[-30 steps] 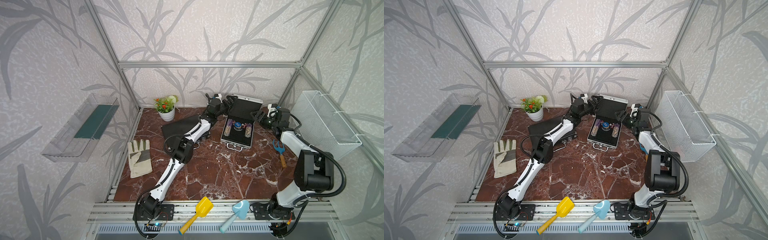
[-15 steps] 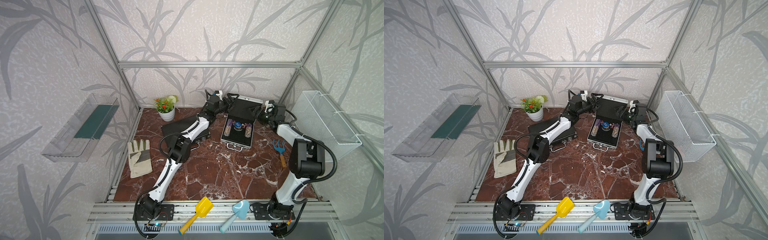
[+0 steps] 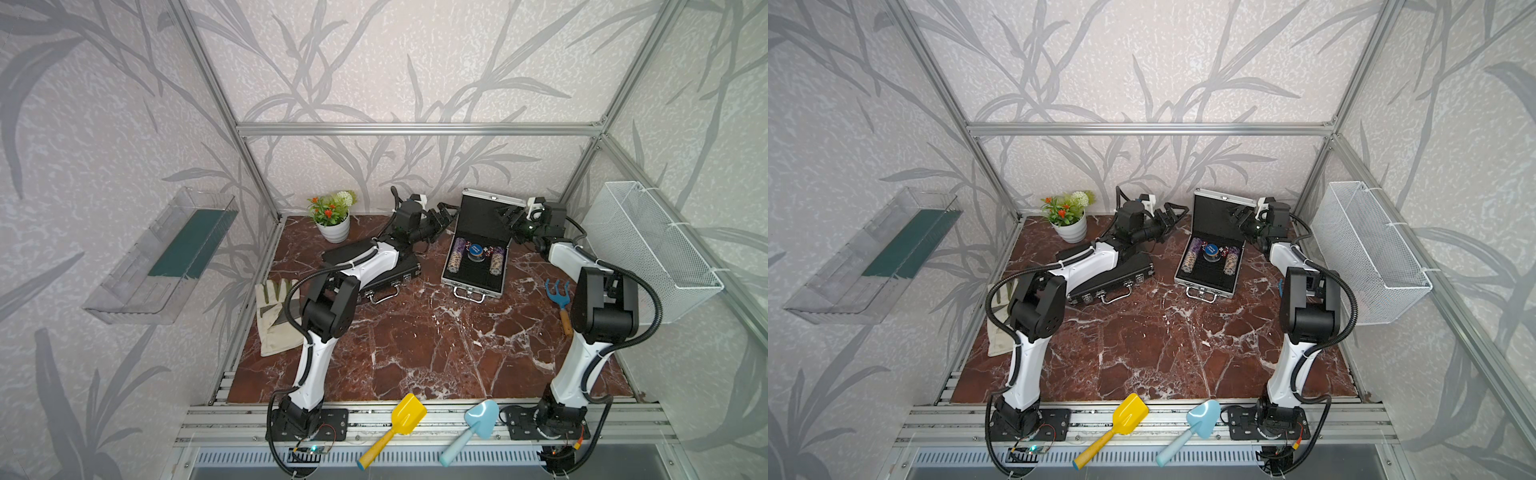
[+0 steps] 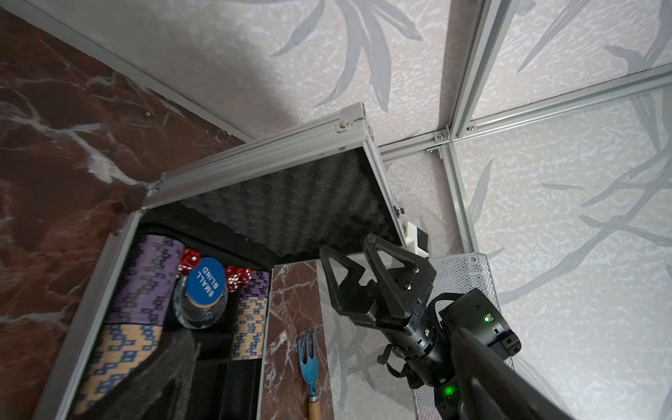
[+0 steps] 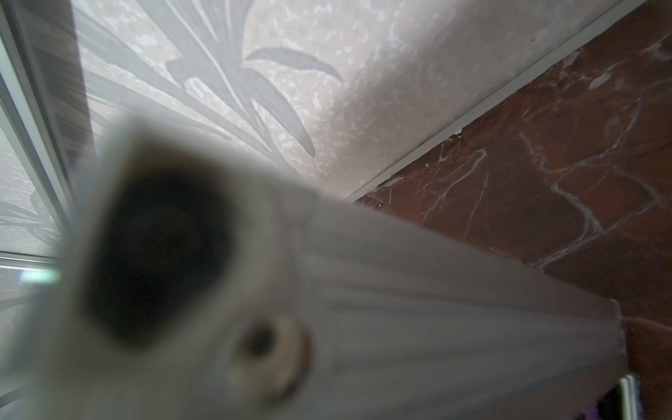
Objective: Open the poker set cases
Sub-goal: Open the case lid on the poker set case.
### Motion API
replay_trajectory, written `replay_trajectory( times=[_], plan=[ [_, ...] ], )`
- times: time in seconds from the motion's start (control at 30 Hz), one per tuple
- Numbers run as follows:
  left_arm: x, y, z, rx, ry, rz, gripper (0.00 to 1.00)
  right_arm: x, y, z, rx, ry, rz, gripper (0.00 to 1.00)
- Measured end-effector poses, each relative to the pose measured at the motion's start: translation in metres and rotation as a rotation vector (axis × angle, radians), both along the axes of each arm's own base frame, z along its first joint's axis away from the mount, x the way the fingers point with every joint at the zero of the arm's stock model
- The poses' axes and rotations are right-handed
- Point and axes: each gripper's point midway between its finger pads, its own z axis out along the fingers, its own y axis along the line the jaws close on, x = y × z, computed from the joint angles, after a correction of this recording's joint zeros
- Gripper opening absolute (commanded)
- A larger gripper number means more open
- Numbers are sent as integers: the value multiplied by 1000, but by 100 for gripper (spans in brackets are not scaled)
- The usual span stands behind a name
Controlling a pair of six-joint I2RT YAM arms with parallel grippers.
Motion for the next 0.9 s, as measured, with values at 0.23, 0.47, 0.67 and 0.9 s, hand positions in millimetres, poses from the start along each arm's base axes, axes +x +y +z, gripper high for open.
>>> replay_trajectory(
  times=[0.23, 0.47, 0.67, 0.9],
  plan=[
    [-34, 46, 10, 192, -53, 51, 100, -17, 12, -2, 20, 7, 18, 91],
    [-64, 96, 13, 365, -66, 122, 99, -37, 45, 14, 5, -15, 79, 93],
    [-69, 122, -9, 464, -25, 154, 100, -31, 52, 28, -17, -32, 92, 93],
    [-61, 89, -41, 549, -5, 33, 96, 5, 46, 49, -59, -94, 72, 93]
  ],
)
